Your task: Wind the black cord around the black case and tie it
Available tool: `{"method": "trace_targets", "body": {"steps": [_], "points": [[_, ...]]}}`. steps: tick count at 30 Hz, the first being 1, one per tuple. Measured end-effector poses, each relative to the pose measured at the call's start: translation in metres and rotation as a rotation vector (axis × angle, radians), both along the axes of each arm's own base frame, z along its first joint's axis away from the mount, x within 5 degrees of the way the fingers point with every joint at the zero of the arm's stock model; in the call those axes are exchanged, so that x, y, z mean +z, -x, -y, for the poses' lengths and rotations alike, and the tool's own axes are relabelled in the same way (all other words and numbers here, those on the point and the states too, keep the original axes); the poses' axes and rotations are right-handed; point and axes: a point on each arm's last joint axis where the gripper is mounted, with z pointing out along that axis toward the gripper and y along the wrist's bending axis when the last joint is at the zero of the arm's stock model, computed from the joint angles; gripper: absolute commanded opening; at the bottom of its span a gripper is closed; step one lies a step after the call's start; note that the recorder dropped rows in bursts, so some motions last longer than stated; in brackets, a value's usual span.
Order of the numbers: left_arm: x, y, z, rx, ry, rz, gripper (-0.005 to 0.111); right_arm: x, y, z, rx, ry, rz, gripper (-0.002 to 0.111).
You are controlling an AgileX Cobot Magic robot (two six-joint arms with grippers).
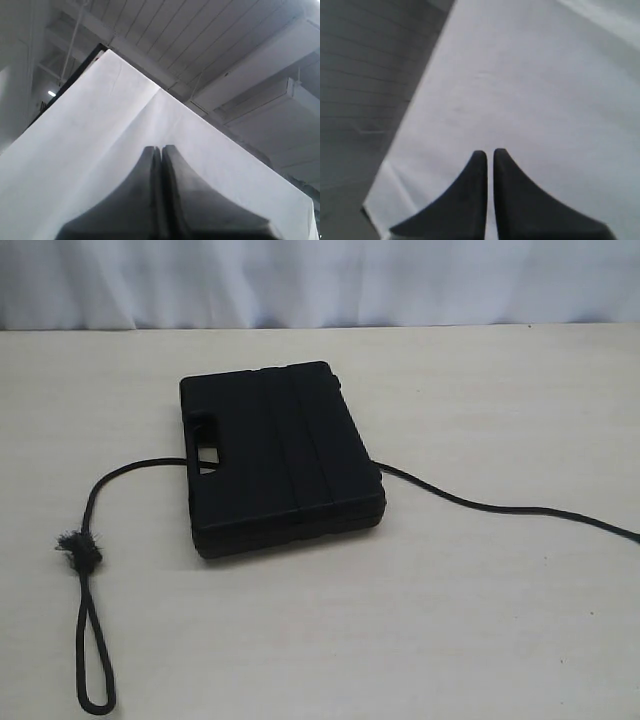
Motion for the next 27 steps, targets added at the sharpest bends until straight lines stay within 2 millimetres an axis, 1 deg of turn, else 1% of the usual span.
{"method": "trace_targets", "body": {"steps": [2, 4, 5, 6, 8, 9, 11, 12, 13, 15, 18, 19, 20, 24, 26, 27], "points": [[0.024, -0.010, 0.001, -0.008, -0.025, -0.023, 0.000, 0.027, 0.003, -0.006, 0.020, 0.086, 0.083, 0.004], [0.048, -0.028, 0.003, -0.015, -0.069, -0.068, 0.000, 0.056, 0.001, -0.011, 0.009, 0.182, 0.127, 0.004], [0.058, -0.039, 0.004, -0.018, -0.104, -0.099, 0.000, 0.069, -0.003, -0.013, 0.000, 0.228, 0.127, 0.004], [0.066, -0.051, 0.006, -0.021, -0.148, -0.127, 0.000, 0.081, -0.010, -0.015, -0.006, 0.267, 0.107, 0.004], [0.077, -0.073, 0.010, -0.035, -0.235, -0.191, 0.000, 0.096, -0.027, -0.017, -0.021, 0.347, 0.026, 0.004], [0.080, -0.085, 0.012, -0.052, -0.279, -0.237, 0.000, 0.101, -0.038, -0.018, -0.032, 0.403, -0.031, 0.004], [0.083, -0.106, 0.016, -0.104, -0.320, -0.350, 0.000, 0.107, -0.064, -0.020, -0.051, 0.523, -0.150, 0.004], [0.082, -0.118, 0.016, -0.127, -0.335, -0.425, 0.000, 0.108, -0.077, -0.020, -0.059, 0.574, -0.215, 0.004], [0.079, -0.138, 0.016, -0.147, -0.367, -0.575, 0.000, 0.107, -0.104, -0.017, -0.075, 0.649, -0.358, 0.004], [0.074, -0.155, 0.014, -0.129, -0.423, -0.699, 0.000, 0.105, -0.124, -0.014, -0.100, 0.708, -0.469, 0.004], [0.064, -0.178, 0.007, -0.088, -0.461, -0.858, 0.000, 0.089, -0.159, -0.004, -0.151, 0.799, -0.686, 0.004], [0.060, -0.187, 0.002, -0.038, -0.493, -0.910, 0.000, 0.084, -0.170, -0.001, -0.173, 0.840, -0.752, 0.004], [0.057, -0.192, -0.001, -0.004, -0.499, -0.941, 0.000, 0.077, -0.180, 0.003, -0.189, 0.872, -0.822, 0.004], [0.042, -0.211, -0.022, 0.198, -0.500, -1.067, 0.000, 0.059, -0.212, 0.014, -0.245, 0.985, -1.052, 0.004], [0.033, -0.220, -0.027, 0.238, -0.505, -1.111, 0.000, 0.052, -0.226, 0.013, -0.238, 1.049, -1.162, 0.004], [0.028, -0.225, -0.028, 0.239, -0.519, -1.132, 0.000, 0.048, -0.235, 0.009, -0.215, 1.096, -1.217, 0.004]]}}
